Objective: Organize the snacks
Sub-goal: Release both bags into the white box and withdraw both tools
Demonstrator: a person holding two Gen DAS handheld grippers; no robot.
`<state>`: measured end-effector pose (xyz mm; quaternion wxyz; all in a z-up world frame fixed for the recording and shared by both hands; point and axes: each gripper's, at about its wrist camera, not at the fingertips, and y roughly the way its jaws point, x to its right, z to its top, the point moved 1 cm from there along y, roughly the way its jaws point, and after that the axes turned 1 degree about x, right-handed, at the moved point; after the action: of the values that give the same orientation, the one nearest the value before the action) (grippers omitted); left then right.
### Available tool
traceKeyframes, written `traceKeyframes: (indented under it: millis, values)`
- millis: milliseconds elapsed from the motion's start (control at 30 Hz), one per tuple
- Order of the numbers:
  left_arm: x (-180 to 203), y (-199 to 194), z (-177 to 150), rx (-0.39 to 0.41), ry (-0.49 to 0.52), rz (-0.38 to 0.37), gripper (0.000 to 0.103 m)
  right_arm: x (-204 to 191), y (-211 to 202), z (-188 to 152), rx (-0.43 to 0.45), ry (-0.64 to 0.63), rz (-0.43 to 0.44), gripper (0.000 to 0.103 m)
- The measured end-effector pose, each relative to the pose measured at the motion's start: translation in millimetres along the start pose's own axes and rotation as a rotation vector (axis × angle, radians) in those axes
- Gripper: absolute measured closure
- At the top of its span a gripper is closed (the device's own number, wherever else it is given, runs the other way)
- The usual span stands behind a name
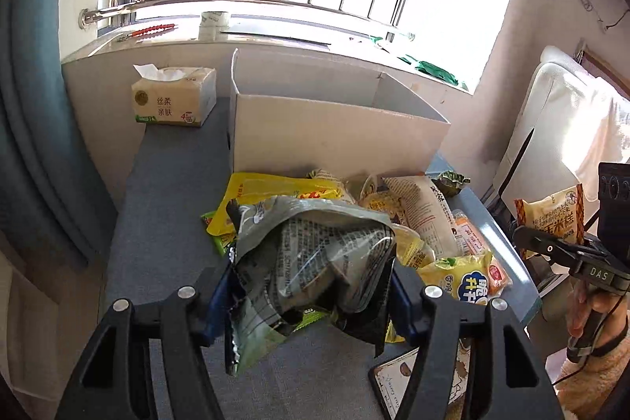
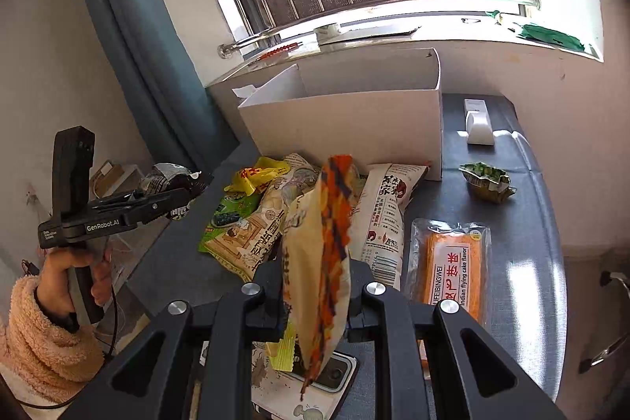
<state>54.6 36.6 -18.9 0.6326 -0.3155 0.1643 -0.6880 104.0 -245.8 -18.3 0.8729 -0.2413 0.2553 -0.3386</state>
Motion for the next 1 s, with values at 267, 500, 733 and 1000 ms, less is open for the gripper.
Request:
traceKeyframes:
  millis: [267,500,733,1000]
  values:
    - [9.3,36.0,107.9,0.104,0.003,-0.067,0.034,13.2,45.2,100.0,0.031,0.005,0.013,0.083]
    - [-0.8,110.0,176.3,0.036,0.003,-0.017,0.034,47.0,103.1,176.5,-0.043,0.067,-0.078,0.083]
    - [-7.6,157.8,173.1,-0.098,-0.012,0.035,0.000,67.9,136.9,191.0,-0.110,0.111,-0.144,0.000]
    - [-13.2,135.5,164.8,-0.054,-0.009,0.055,0.000,66.0,128.8,180.7,-0.077,0.125,-0.166,0.000]
